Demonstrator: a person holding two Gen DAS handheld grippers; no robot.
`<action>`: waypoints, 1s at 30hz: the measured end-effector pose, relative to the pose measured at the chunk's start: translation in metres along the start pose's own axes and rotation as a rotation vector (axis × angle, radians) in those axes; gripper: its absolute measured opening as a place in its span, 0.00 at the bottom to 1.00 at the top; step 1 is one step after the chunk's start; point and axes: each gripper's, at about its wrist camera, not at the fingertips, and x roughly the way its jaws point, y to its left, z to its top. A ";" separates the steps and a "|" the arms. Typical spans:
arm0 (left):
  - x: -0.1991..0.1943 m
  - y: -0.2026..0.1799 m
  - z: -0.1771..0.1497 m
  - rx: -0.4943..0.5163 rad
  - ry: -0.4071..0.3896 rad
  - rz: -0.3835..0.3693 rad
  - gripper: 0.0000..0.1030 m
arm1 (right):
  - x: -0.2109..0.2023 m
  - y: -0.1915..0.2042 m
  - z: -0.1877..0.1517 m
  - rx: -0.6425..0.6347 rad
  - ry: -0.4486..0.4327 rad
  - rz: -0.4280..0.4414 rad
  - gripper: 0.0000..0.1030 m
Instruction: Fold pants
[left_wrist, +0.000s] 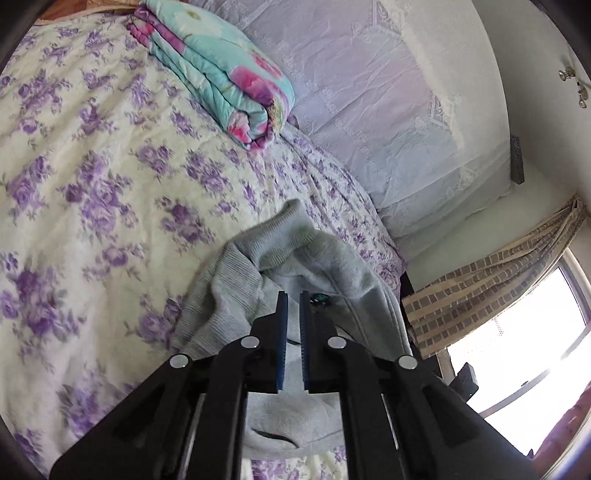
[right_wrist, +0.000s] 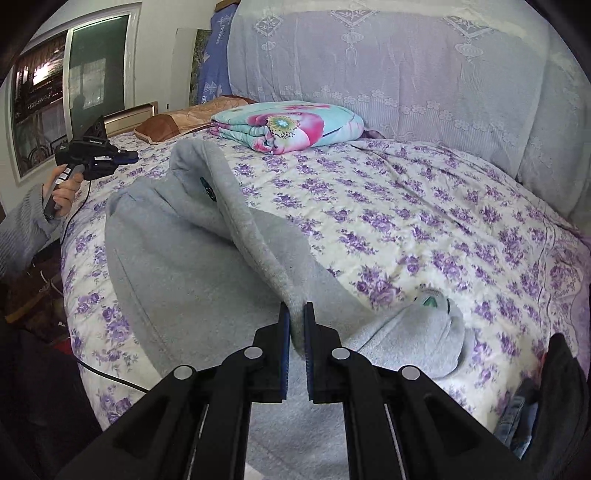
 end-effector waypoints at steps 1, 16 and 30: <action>0.007 -0.010 0.000 0.005 0.020 -0.004 0.14 | -0.001 0.000 -0.001 0.006 0.000 0.001 0.07; 0.104 -0.067 0.035 -0.093 0.184 0.377 0.60 | -0.018 0.009 -0.036 0.066 -0.001 0.012 0.07; 0.051 -0.080 0.039 0.038 -0.030 0.074 0.11 | -0.037 -0.014 -0.006 0.074 -0.133 -0.044 0.07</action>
